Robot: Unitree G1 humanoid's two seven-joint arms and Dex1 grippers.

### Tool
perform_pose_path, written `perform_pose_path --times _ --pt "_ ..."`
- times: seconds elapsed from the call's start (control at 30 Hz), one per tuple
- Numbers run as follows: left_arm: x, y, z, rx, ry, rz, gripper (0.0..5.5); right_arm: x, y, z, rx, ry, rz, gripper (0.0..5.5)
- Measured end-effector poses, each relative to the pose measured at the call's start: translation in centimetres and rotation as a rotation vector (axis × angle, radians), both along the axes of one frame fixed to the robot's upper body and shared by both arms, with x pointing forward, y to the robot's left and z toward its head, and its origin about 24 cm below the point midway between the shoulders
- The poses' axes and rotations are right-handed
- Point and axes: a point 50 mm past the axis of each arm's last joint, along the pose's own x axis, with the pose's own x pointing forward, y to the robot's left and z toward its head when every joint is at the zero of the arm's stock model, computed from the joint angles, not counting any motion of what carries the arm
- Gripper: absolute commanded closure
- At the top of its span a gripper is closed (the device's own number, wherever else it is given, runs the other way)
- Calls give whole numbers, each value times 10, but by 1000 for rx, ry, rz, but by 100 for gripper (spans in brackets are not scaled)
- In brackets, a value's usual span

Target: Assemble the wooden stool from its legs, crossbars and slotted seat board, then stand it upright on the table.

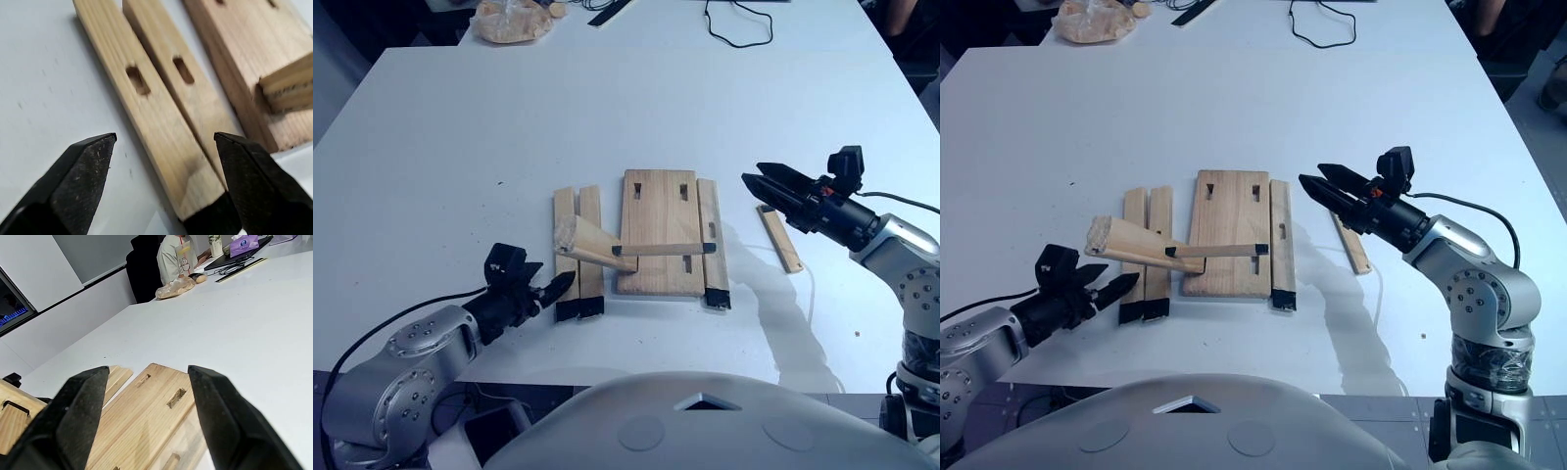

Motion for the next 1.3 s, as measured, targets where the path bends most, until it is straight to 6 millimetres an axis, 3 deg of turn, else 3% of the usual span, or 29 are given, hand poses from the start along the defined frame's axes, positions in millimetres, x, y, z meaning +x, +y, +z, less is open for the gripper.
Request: perform_pose_path --times 0.23,0.33,0.53,0.93,1.13,1.3 --pt "-8 -9 -13 -24 101 -38 177 2 4 0 1 2 19 255" --pt "0 1 -16 -28 105 -14 177 2 4 0 2 0 18 255" --pt "22 41 -7 79 85 24 177 0 3 -2 4 -2 3 255" --pt "30 61 -10 22 107 -47 177 -2 3 -4 2 6 -8 255" --pt "44 79 -3 93 91 -30 177 -5 5 -5 4 1 -21 255" --pt "44 75 0 89 99 -97 177 -8 6 -7 10 11 -34 255"
